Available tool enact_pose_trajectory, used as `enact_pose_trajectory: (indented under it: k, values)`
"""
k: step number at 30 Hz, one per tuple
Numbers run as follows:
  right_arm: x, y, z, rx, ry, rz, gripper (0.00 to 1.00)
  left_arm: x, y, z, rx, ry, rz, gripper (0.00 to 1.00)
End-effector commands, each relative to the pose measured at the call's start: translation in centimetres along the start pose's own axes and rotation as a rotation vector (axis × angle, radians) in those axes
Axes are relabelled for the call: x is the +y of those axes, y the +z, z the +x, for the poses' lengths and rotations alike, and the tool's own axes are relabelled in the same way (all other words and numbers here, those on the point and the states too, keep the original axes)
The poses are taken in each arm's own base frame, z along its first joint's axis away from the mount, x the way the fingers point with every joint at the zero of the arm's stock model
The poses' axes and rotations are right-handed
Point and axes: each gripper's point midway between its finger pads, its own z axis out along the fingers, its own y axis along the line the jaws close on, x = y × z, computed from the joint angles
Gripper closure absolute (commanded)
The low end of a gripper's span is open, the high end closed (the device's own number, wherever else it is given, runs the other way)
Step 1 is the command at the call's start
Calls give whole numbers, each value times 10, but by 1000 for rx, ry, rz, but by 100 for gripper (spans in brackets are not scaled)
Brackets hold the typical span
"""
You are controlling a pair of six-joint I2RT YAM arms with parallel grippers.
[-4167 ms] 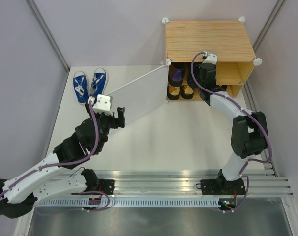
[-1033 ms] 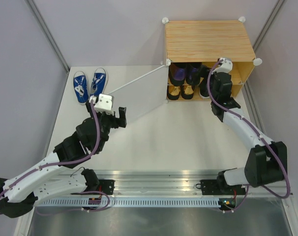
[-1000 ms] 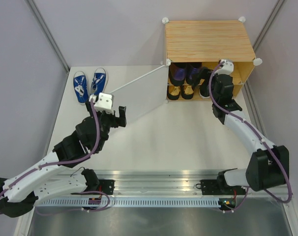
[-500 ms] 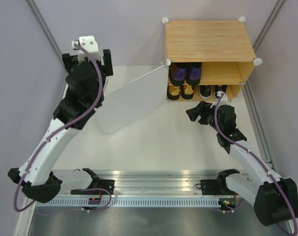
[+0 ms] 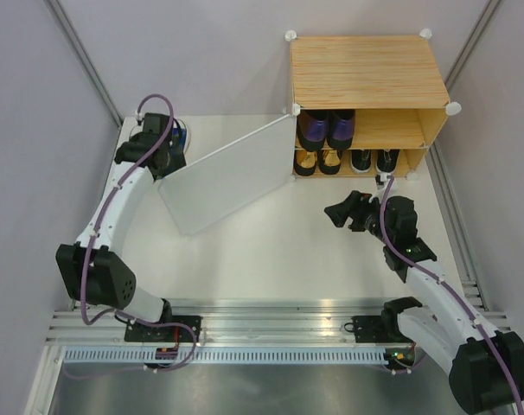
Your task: Place and organize the shoes in the shoe cabinet
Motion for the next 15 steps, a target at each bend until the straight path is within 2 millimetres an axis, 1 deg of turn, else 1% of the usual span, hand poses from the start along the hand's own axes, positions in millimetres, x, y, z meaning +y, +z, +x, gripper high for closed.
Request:
enact_pose_trajectory:
  k: [1, 2, 3, 4, 5, 6, 7, 8, 9, 10, 11, 12, 13, 14, 15]
  values:
    - [2, 3, 2, 3, -3, -18, 16, -39, -60, 29, 4, -38, 306, 10]
    - [1, 4, 3, 7, 0, -15, 16, -46, -64, 47, 17, 4, 336, 10]
    - [1, 4, 3, 6, -3, -14, 16, -56, -76, 51, -11, 30, 384, 10]
    - [1, 4, 2, 6, -3, -14, 16, -74, -114, 57, -78, 99, 502, 11]
    - [2, 4, 1, 4, -6, -15, 16, -86, -129, 71, -90, 151, 562, 11]
    - [2, 3, 0, -1, -5, -13, 16, -95, -149, 77, -125, 194, 632, 11]
    - [2, 3, -1, -3, -6, -14, 16, -113, -179, 89, -159, 258, 747, 11]
    - [2, 3, -1, -5, -8, -14, 16, -113, -203, 96, -191, 283, 853, 11]
    - [2, 3, 0, -5, -6, -12, 16, -114, -217, 101, -210, 298, 920, 11]
    - [1, 3, 1, -3, -7, -9, 16, -115, -227, 99, -246, 289, 971, 10]
    - [0, 4, 1, 1, -5, -7, 16, -109, -224, 101, -262, 279, 954, 9]
    - [-1, 4, 2, 1, -4, -3, 16, -101, -228, 97, -295, 262, 951, 8]
    - [-2, 4, 2, 2, -3, -1, 16, -98, -227, 96, -311, 264, 945, 7]
    - [-2, 5, 2, 5, -5, 0, 16, -92, -218, 93, -321, 247, 885, 6]
    - [-2, 5, 2, 3, -3, 0, 16, -90, -210, 92, -311, 236, 838, 5]
